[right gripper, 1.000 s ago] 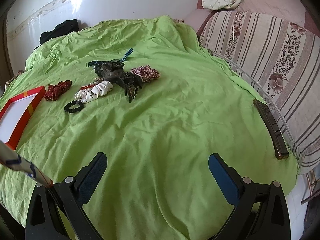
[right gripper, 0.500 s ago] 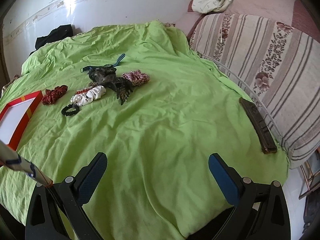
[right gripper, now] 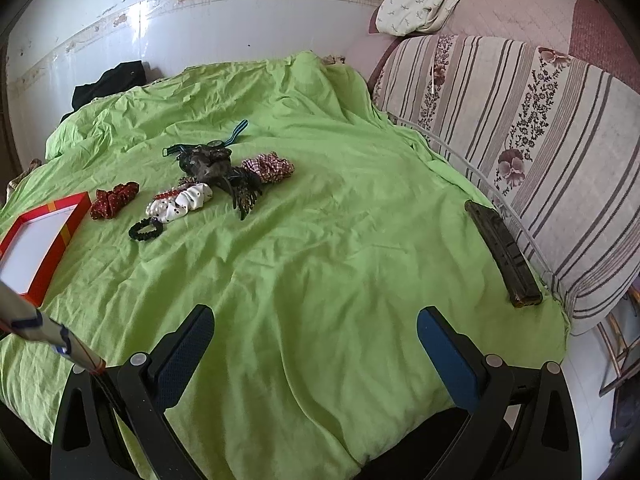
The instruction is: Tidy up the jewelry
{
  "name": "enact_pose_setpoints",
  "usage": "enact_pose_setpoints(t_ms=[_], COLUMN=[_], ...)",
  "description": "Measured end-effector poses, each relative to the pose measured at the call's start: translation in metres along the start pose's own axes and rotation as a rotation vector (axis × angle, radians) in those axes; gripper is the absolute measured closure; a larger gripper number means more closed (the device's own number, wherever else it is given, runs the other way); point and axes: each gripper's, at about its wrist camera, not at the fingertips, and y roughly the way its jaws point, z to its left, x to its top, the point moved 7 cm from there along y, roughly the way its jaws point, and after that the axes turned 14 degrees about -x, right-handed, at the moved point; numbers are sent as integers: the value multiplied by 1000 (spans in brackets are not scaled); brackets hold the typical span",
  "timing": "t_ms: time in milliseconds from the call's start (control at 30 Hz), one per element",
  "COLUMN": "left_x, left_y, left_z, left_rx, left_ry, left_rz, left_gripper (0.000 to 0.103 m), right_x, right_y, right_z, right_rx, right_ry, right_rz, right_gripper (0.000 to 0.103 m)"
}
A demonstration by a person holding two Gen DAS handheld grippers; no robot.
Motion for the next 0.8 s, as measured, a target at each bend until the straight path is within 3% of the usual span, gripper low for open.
enact_pose_setpoints(t_ms=[800], left_x=[-5], left_y=[24], left_z=[-3], left_rx=[-19], left_ry=[-5], left_rz=[60], left_gripper=[0], right_x=[-9], right_y=[19], right_z=[0], right_rx=[-4], right_ry=[6], right_rz=[49], right_gripper=[0])
